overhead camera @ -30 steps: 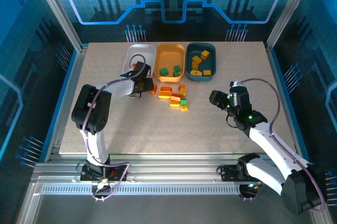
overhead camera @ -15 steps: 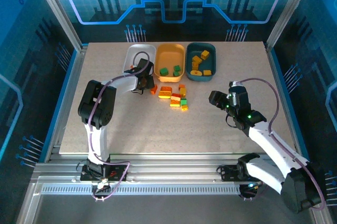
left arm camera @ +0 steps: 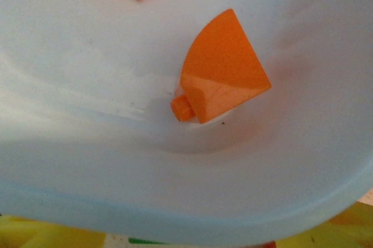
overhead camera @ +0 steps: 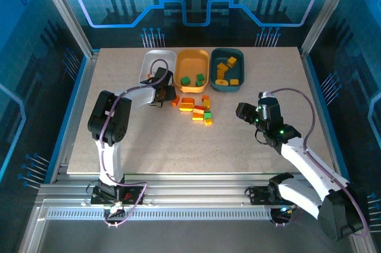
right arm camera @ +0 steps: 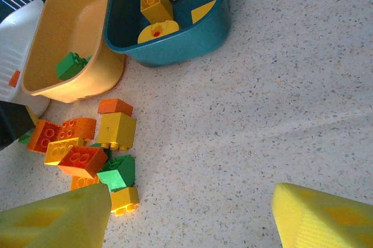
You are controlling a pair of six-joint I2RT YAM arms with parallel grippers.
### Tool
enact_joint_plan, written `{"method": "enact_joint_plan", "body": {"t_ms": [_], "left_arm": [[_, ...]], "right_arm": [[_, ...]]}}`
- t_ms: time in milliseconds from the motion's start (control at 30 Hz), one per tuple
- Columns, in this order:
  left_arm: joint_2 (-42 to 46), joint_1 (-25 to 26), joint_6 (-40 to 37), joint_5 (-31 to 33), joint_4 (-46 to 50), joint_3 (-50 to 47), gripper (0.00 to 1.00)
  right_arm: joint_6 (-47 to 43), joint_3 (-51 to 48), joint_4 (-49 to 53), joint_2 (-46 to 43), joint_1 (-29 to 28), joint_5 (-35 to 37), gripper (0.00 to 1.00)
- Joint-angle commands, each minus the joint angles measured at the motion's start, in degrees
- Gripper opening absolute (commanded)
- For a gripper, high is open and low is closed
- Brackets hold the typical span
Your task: Sort the legos into containers by color
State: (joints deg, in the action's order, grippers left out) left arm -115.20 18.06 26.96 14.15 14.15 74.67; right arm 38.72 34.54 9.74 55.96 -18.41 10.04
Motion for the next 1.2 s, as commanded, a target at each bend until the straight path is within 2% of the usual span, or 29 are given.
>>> {"method": "enact_joint_plan", "body": {"t_ms": [0,167,333,500,700,1000,1167], "left_arm": [[0.2,1.6,0.0,-3.6,1.8,-3.8,0.8],[2.3,2.8,-0.6,-3.7,1.1,-5.2,0.99],[4.3,1.9,0.1,-0.3,1.3,-5.7,0.99],[4.3,0.7,0.8,3.9,4.2,-2.8,0.92],[1.9,-1.7,1.0,1.2,4.0,-0.5,0.86],[-2.5,-1.9,-2.1,-1.5,4.5,3.7,0.81],[-3.1,-1.9,-2.5,0.0,5.0,3.5,0.73]], "right_arm": [[-0.8,0.4,-1.2,0.2,-1.0,0.5,0.74],[-1.0,0.5,-1.0,0.4,-1.2,0.5,0.75],[-1.0,0.6,-0.9,0.2,-1.3,0.6,0.74],[-1.1,0.6,-0.9,0.3,-1.3,0.5,0.75],[-1.2,0.7,-0.9,0.2,-1.5,0.4,0.75],[-1.3,0.8,-0.9,0.8,-1.7,0.4,0.75],[-1.3,0.9,-1.0,1.3,-1.8,0.6,0.75]]}}
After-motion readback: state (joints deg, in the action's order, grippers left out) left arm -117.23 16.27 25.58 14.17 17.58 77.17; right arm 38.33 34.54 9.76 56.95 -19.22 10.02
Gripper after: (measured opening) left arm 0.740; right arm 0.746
